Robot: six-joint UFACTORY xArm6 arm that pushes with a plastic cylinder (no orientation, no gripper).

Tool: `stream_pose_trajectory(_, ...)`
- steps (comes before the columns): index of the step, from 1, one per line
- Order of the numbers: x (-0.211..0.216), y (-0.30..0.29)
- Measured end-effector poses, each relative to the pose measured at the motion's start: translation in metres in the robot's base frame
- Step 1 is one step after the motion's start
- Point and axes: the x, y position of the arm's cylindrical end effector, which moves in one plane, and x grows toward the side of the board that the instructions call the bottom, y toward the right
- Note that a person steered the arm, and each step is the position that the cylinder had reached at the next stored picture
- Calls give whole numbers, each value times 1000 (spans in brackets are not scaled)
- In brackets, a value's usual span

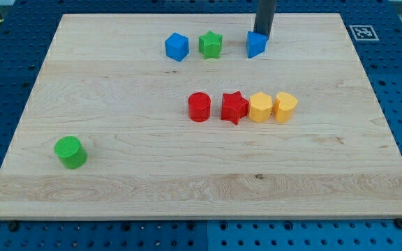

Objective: Move the blue triangle close to the right of green star

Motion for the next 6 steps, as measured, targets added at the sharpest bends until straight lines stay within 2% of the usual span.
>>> stream_pose_trajectory(2,27,14)
stream_pose_trajectory(6,29,-26)
